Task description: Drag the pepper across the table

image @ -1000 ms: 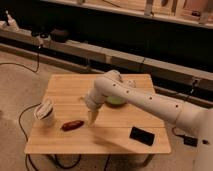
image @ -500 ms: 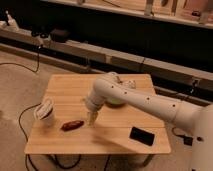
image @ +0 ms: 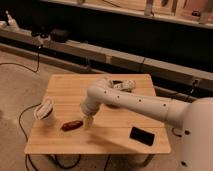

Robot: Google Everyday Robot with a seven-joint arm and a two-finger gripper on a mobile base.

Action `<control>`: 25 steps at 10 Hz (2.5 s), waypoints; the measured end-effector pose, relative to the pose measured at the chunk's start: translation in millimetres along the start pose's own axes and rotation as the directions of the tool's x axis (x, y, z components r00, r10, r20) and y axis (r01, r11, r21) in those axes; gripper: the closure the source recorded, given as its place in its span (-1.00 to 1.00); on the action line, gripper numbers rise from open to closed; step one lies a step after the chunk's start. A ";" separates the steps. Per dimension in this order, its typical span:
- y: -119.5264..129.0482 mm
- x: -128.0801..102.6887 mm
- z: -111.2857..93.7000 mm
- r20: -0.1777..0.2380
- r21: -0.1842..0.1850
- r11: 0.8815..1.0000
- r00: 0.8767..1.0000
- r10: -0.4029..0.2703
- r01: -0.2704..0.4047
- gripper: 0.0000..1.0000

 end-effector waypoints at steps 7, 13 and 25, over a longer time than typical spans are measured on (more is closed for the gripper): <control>10.1 20.2 41.8 -0.147 -0.017 0.987 0.976 -0.163 0.162 -0.60; 8.8 26.8 60.9 -0.092 0.070 0.985 0.984 -0.151 0.158 -0.60; 15.6 21.5 73.4 -0.059 0.123 0.990 0.996 -0.069 0.076 1.00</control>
